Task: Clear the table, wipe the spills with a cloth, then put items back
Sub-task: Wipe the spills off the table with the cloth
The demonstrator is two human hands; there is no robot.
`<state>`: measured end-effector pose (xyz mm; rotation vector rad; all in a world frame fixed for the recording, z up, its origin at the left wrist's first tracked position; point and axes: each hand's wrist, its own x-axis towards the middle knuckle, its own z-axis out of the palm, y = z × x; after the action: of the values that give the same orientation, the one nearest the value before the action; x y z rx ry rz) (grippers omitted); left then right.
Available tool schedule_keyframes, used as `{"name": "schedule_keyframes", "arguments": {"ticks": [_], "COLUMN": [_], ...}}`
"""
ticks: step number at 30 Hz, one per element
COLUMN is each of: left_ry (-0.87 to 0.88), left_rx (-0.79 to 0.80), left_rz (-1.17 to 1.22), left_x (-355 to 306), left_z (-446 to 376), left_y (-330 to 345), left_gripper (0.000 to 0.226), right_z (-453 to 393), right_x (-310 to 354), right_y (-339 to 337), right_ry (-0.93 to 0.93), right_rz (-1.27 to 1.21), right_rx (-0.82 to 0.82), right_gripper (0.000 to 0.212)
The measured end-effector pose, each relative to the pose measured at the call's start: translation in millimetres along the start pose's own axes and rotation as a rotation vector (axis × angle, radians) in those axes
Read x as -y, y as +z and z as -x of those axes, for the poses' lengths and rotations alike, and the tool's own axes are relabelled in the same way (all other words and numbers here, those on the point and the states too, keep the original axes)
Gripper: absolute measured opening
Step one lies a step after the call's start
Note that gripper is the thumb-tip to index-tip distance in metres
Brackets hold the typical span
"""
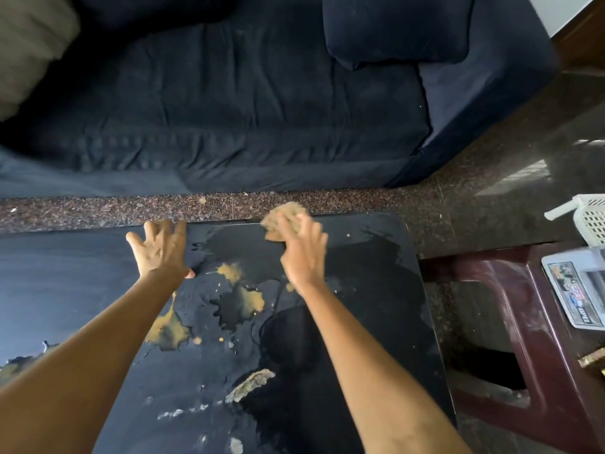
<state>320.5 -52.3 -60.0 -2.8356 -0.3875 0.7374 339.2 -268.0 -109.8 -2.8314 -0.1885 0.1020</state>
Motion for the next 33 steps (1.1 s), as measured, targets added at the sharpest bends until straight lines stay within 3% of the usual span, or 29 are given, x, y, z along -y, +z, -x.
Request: {"name": "schedule_keyframes", "arguments": {"ticks": [7, 10, 12, 15, 18, 21, 23, 25, 27, 29, 33], "left_ry": [-0.017, -0.013, -0.018, -0.019, -0.018, -0.019, -0.027, -0.027, -0.034, -0.054, -0.093], "left_rx": [-0.029, -0.026, -0.026, -0.04, -0.035, -0.041, -0.029, -0.025, -0.025, -0.033, -0.034], "left_rz": [0.07, 0.078, 0.098, 0.109, 0.116, 0.133, 0.142, 0.136, 0.139, 0.17, 0.193], "left_x": [-0.2, 1.5, 2.7, 4.5, 5.5, 3.4, 2.4, 1.5, 0.4, -1.7, -6.8], "left_z": [-5.3, -7.7, -9.0, -9.9, -7.5, -6.9, -6.2, -5.4, -6.4, -8.8, -7.6], "left_y": [5.1, 3.9, 3.3, 1.6, 2.7, 3.4, 2.4, 2.7, 3.7, 3.3, 6.3], "left_gripper": [0.089, 0.085, 0.084, 0.083, 0.082, 0.078, 0.077, 0.078, 0.079, 0.08, 0.076], "right_z": [-12.4, -24.3, -24.7, 2.1, 30.0, 22.4, 17.5, 19.5, 25.5, 26.7, 17.9], "right_x": [-117.0, -108.5, -73.8, 5.8, 52.9, 16.5, -30.2, -80.5, -128.0, -157.7, -141.9], "right_y": [-34.6, -31.3, -20.1, 7.1, 20.9, 13.4, -1.3, -20.2, -37.4, -49.7, -43.3], "right_ry": [0.518, 0.755, 0.817, 0.493, 0.133, -0.25, -0.353, -0.126, 0.272, 0.618, 0.913], "right_rz": [0.105, 0.083, 0.046, -0.015, -0.051, 0.008, 0.019, 0.064, 0.089, 0.093, 0.016], "right_rx": [-0.143, -0.145, -0.161, -0.172, -0.048, 0.014, 0.016, -0.09, -0.227, -0.211, -0.215], "right_gripper": [0.065, 0.069, 0.072, 0.075, 0.077, 0.079, 0.074, 0.066, 0.063, 0.064, 0.068]}}
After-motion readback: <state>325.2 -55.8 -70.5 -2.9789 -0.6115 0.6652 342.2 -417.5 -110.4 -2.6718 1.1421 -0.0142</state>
